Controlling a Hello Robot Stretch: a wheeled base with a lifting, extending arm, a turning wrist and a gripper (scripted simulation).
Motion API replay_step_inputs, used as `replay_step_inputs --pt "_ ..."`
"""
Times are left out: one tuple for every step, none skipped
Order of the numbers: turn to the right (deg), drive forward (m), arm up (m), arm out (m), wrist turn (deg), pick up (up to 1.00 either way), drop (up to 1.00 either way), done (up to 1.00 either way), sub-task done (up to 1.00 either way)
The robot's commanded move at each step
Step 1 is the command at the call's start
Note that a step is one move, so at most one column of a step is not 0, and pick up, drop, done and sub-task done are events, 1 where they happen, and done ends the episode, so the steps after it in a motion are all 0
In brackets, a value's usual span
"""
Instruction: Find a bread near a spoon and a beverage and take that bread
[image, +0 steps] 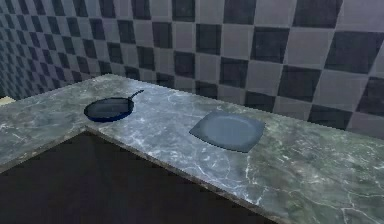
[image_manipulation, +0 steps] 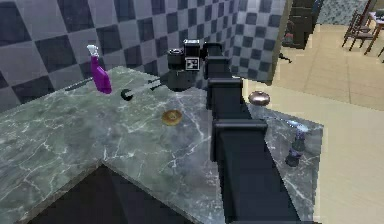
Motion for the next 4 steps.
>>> replay_step_inputs --pt "0.0 0.00 0.00 0.00 30.0 0.00 0.00 0.00 0.00" --pt "0.0 0.00 -0.16 0.00 0.0 0.00 0.00 0.00 0.00" --pt "0.0 0.00 0.00 0.00 0.0 1.00 0.00 0.00 0.00" --pt "0.0 0.00 0.10 0.00 0.0 0.00 0.00 0.00 0.00"
